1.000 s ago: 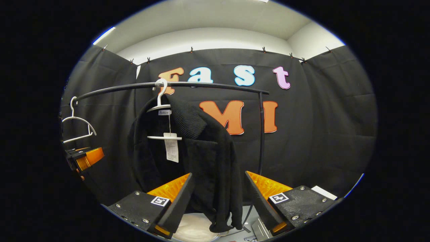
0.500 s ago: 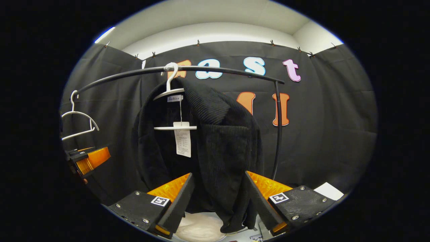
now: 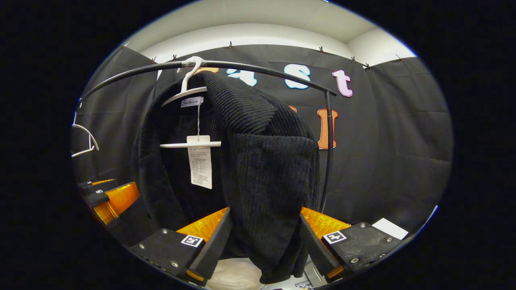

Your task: Grasp the clothes on the hanger with both hands and then place them into the laundry hamper below.

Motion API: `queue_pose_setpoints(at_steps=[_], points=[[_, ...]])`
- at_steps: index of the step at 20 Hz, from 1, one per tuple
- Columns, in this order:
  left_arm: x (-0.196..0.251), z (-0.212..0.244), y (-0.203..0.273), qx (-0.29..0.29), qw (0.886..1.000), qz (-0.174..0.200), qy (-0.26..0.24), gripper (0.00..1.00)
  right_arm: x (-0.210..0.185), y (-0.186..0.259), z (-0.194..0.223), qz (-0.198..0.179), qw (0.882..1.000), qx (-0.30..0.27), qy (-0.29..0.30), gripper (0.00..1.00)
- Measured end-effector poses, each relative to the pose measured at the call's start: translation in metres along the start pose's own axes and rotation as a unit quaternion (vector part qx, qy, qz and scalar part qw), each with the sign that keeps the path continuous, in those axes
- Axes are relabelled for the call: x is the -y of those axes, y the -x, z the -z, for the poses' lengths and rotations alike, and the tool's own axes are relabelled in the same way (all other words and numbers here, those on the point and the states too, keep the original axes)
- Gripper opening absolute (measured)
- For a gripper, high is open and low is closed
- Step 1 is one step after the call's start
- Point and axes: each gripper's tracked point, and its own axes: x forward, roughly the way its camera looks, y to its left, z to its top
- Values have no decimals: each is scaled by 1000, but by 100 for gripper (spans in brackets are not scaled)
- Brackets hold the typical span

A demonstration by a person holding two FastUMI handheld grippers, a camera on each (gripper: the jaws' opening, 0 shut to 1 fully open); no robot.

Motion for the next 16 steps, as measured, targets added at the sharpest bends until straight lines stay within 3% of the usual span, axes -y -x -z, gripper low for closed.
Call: queue_pose_setpoints(at_steps=[1, 7, 11, 12, 16], points=[[3, 2, -6, 0, 1000, 3, -2, 93, -1, -5, 1, 2, 1000, 1, 1, 92], [12, 17, -33, -14, 1000, 6, -6, 93, -3, -29, 8, 18, 1000, -2, 5, 92], [15, 19, -44, -16, 1000, 5, -4, 97, -1, -36, 12, 14, 1000, -11, 15, 57], [15, 19, -47, -15, 1000, 6, -3, 93, 0, -35, 12, 13, 1000, -11, 11, 49], [11, 20, -66, -15, 1000, -1, -5, 93, 2, -34, 8, 3, 1000, -9, 5, 12]])
